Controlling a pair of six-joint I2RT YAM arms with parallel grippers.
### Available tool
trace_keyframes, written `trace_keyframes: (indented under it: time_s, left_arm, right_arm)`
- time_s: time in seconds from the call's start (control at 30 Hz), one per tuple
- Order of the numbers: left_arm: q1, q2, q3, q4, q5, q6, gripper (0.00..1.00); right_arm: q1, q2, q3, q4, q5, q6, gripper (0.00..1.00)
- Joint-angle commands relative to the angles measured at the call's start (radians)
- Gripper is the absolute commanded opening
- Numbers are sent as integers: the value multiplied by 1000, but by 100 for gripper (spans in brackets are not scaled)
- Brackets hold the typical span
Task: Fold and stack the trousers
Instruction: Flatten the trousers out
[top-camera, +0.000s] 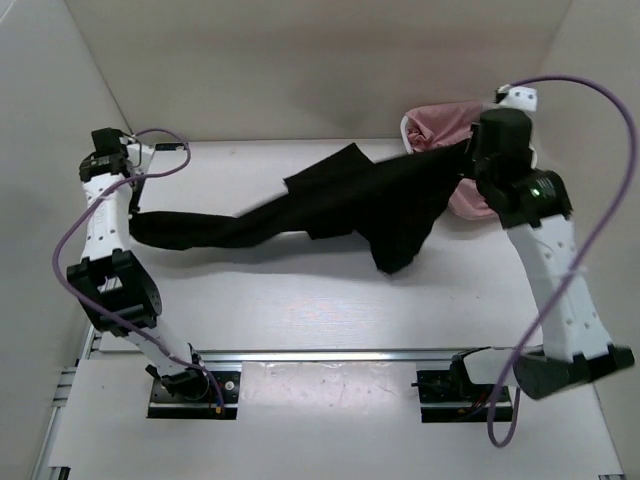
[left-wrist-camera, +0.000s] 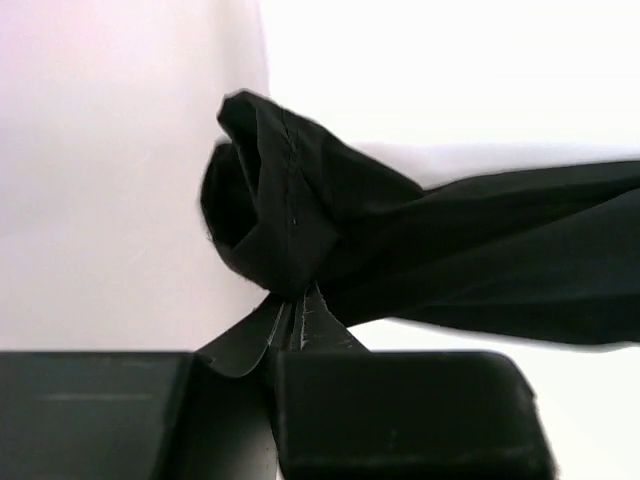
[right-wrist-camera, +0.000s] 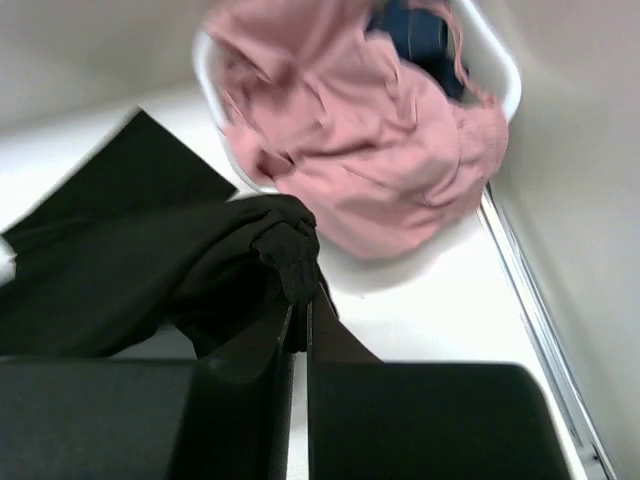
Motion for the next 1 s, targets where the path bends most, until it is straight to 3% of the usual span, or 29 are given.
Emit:
trace_keyframes:
  time_s: [0.0,0.27,0.37,0.53,0.67,0.8,0.83,0.87,0.97]
  left_arm:
    - [14,-53,-35,-45,-90,105,14]
    - [138,-103,-45,-55,-121,195,14]
    - [139,-103,-100,-55,-130,218,14]
    - [96,32,-123,-65,-109,178,14]
    - [37,226,-13,-75,-95,91,14]
    - [25,375,197,-128,-21,-15,41]
    - [25,387,247,-142,15,-42,61]
    - [25,378,248,-142,34,-53,69]
    - [75,288,184,-118,97,-76,79]
  right_arm:
    - [7,-97,19,-11,-54,-32,0]
    - [7,-307,-236,-47,-19,26,0]
    - [7,-355,-313,-66,-19,46,0]
    - [7,-364,-408,-87,-19,66,0]
    - [7,-361,-488,-87,3,57,0]
    - [-4,-335,-515,-109,24,57,0]
    - [-4,-335,-515,-109,24,57,0]
    - [-4,-335,-515,-120,24,57,0]
    - [-16,-335,-515,-129,33,48,0]
